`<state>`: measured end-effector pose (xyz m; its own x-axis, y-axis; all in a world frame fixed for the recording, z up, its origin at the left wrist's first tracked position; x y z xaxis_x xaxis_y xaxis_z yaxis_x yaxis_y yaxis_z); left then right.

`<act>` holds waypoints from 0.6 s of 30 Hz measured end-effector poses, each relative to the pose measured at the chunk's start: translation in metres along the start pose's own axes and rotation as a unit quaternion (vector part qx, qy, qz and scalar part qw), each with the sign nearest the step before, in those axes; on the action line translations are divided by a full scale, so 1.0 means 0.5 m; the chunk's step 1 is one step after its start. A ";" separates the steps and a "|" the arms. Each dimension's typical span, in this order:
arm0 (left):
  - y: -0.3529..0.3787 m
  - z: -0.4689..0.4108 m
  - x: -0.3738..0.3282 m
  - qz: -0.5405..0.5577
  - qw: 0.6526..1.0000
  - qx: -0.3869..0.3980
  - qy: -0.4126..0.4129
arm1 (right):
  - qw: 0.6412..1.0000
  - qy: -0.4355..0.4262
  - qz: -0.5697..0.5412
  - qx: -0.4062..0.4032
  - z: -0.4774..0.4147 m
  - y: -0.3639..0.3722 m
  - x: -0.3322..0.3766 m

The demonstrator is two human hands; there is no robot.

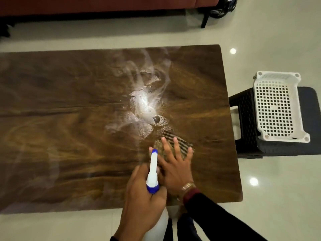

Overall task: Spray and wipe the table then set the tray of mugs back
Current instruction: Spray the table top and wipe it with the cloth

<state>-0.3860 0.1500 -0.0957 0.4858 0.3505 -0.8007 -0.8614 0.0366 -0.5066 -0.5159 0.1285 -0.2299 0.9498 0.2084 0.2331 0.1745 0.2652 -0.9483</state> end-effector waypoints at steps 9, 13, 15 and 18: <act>-0.006 -0.094 -0.010 -0.009 1.000 0.008 -0.005 | 0.973 0.223 -0.006 -0.054 -0.306 -0.106 -0.210; -0.004 -0.135 -0.038 -0.007 1.000 -0.014 0.008 | 0.981 0.182 -0.009 -0.062 -0.442 -0.116 -0.131; -0.005 -0.169 -0.055 -0.006 1.000 -0.014 0.012 | 0.994 0.103 0.003 -0.048 -0.420 -0.100 -0.082; -0.008 -0.219 -0.081 -0.001 1.000 -0.003 0.021 | 1.000 -0.019 0.004 -0.024 -0.300 -0.082 -0.061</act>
<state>-0.3858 0.0335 -0.0962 0.4933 0.3115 -0.8122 -0.8597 0.0322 -0.5098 -0.5132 -0.0299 -0.2302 0.9405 0.2471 0.2331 0.1803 0.2185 -0.9590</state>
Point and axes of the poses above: each hand's wrist, its own z-axis away from the middle knuckle, its own y-axis out of the palm, x = y × z, the point moved 2 cm from there along -z, towards the middle knuckle, and after that the axes turned 5 degrees about -x, right-handed, at the moved point
